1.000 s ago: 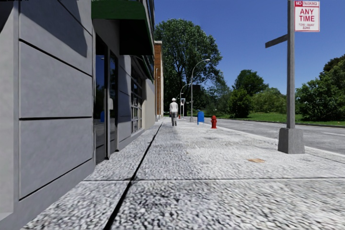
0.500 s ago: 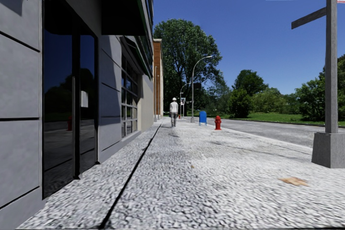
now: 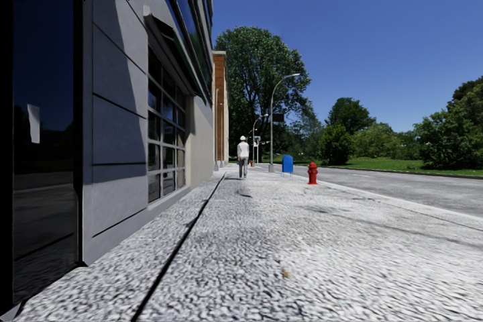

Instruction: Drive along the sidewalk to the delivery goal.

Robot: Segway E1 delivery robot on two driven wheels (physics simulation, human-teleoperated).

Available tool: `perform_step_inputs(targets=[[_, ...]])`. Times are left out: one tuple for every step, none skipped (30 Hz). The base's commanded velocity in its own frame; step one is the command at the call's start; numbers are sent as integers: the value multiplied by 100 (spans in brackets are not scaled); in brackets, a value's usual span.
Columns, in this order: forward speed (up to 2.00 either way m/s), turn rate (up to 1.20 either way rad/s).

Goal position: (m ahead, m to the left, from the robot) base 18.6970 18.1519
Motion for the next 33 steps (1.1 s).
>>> perform_step_inputs(targets=[[200,0],[200,0],[200,0],[200,0],[200,0],[200,0],[200,0],[200,0],[200,0],[200,0],[200,0],[200,0],[200,0],[200,0],[200,0],[200,0],[200,0],[200,0],[200,0],[200,0],[200,0],[200,0],[200,0],[200,0],[200,0],[200,0],[200,0],[200,0],[200,0],[200,0],[200,0],[200,0],[200,0]])
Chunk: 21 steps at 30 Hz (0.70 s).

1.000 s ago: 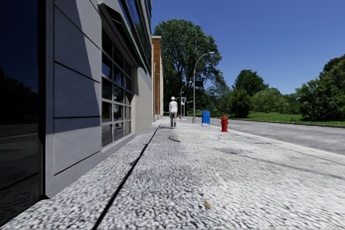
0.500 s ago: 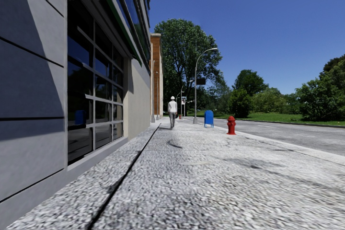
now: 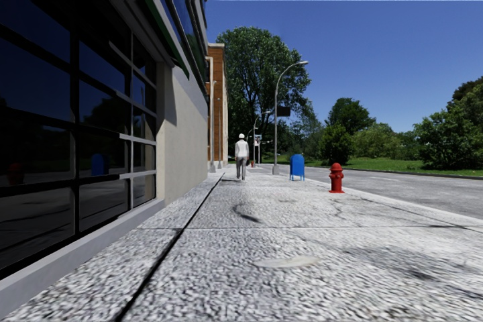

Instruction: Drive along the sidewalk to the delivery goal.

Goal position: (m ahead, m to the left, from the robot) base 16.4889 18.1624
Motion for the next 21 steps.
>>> perform_step_inputs(targets=[[200,0],[200,0],[200,0],[200,0],[200,0],[200,0],[200,0],[200,0],[200,0],[200,0],[200,0],[200,0],[200,0],[200,0],[200,0],[200,0],[200,0],[200,0],[200,0],[200,0],[200,0]])
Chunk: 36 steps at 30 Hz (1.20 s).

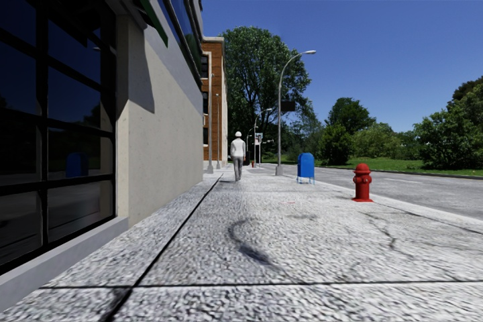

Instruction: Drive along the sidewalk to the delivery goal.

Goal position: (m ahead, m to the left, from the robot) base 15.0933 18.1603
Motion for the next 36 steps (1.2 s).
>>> perform_step_inputs(targets=[[200,0],[200,0],[200,0],[200,0],[200,0],[200,0],[200,0],[200,0],[200,0],[200,0],[200,0],[200,0],[200,0],[200,0],[200,0],[200,0],[200,0],[200,0],[200,0],[200,0],[200,2],[200,2],[200,4],[200,5],[200,6],[200,6],[200,7],[200,8],[200,8],[200,9],[200,9],[200,9],[200,9],[200,9],[200,10],[200,10]])
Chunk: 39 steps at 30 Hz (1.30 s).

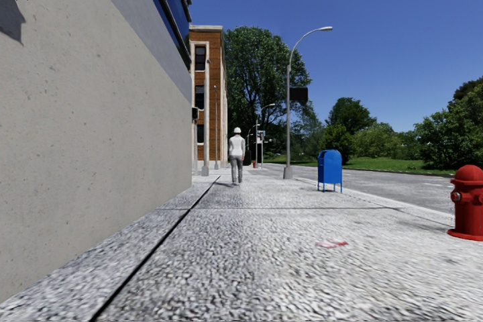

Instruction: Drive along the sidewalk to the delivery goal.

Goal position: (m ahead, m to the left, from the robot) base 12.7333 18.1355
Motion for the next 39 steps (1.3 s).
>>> perform_step_inputs(targets=[[200,10],[200,12],[200,14],[200,14],[200,15],[200,15],[200,16],[200,16],[200,17],[200,17],[200,17],[200,17],[200,18],[200,19],[200,23],[200,23],[200,25],[200,25],[200,25],[200,25],[200,25],[200,25],[200,24],[200,24],[200,15],[200,2],[200,2],[200,0],[200,0],[200,0],[200,0],[200,0],[200,0],[200,0],[200,0],[200,0],[200,0],[200,0],[200,0]])
